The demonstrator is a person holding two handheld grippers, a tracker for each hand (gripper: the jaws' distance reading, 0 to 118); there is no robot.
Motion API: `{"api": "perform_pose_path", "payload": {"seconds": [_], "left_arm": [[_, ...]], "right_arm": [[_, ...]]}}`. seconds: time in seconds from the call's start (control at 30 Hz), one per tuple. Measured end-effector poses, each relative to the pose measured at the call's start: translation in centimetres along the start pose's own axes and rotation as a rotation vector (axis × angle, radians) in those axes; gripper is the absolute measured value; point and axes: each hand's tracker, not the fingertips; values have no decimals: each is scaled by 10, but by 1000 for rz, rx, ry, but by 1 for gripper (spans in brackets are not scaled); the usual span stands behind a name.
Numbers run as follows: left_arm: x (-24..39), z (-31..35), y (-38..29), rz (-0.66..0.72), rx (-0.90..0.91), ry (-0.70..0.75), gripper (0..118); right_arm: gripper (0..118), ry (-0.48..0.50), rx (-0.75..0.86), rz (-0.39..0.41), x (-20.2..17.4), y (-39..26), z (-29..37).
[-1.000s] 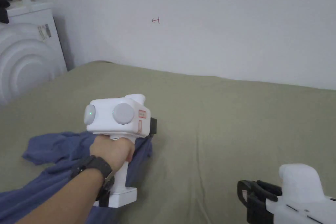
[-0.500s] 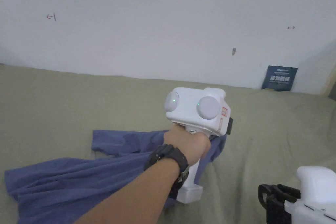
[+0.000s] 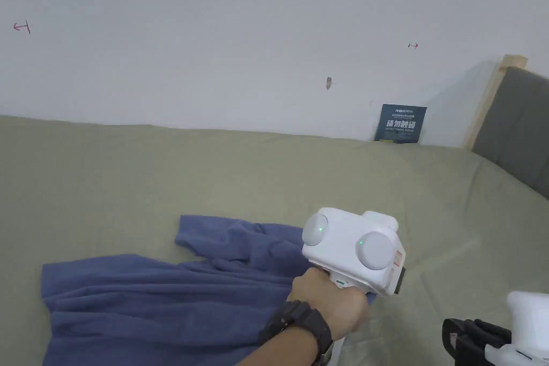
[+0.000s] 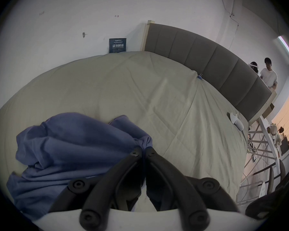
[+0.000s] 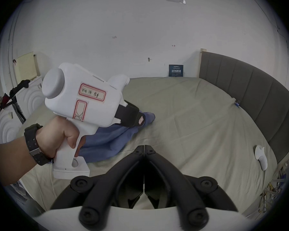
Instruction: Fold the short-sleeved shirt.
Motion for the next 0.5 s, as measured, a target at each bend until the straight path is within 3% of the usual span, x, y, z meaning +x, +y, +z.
{"api": "perform_pose_path", "payload": {"seconds": [0.03,0.07,0.13,0.17,0.2,0.27,0.4,0.5], "left_arm": [[-1,10,-6,-8,17,10,6],[-3,16,-8,-21,22,23,27],[-12,31,-12,-27,96,89,114],[-20,48,-23,55,227,71,113],[-35,53,-21,39,188,-2,113],[-60,72,-31,125,213,19,118],[-90,138,-58,170,260,154,118],[-117,183,-97,236,214,363,116]], "right_arm": [[0,4,-1,1,-3,1,-1],[0,11,-1,1,-6,1,-2],[0,23,0,5,-12,2,-3],[0,24,-2,6,-14,3,-3],[0,27,-4,7,-16,3,-4],[0,28,-11,14,-22,3,-6],[1,22,-15,31,-32,4,-13],[1,33,2,16,-38,5,-15]]}}
